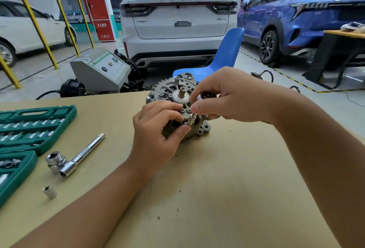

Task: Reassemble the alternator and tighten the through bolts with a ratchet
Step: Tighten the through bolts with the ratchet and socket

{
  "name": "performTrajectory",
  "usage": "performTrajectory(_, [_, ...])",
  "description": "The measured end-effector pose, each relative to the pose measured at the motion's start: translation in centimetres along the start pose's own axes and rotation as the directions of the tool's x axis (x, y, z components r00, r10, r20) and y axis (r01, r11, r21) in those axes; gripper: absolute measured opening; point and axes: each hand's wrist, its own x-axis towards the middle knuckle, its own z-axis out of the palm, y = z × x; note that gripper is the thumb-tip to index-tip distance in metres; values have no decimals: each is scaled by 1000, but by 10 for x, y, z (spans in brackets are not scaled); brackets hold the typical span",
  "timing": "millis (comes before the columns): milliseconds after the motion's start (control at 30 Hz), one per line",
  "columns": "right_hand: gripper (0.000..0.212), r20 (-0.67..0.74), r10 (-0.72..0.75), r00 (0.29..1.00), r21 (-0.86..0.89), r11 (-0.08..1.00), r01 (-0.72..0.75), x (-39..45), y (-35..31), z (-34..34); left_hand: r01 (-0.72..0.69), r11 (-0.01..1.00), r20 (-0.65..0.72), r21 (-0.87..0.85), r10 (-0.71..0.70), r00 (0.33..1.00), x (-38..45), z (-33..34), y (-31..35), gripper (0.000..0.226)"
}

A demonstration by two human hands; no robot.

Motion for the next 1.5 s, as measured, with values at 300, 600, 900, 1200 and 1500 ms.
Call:
performTrajectory(300, [27, -19, 14, 1000, -106, 994, -15, -1, -10, 3, -19, 1000, -6, 23, 19, 1000, 0, 2, -1, 19])
performTrajectory(600, [42, -13, 134, 991, -231, 964, -133, 0, -34, 12, -68, 993, -36, 94, 72, 997, 14, 2, 16, 18])
performTrajectory(900, [36, 63, 22, 998, -433, 901, 8, -12, -36, -7, 34, 999, 94, -35, -30, 995, 22, -1, 25, 17])
performTrajectory(1200, [32, -10, 73, 997, -500, 864, -68, -11, -55, 11, 31, 999, -38, -39, -32, 999, 17, 5, 23, 30])
performTrajectory(1500, [6, -82, 4, 997, -626, 778, -55, -8, -52, 10, 89, 996, -59, -17, -90, 994, 15, 10, 28, 25])
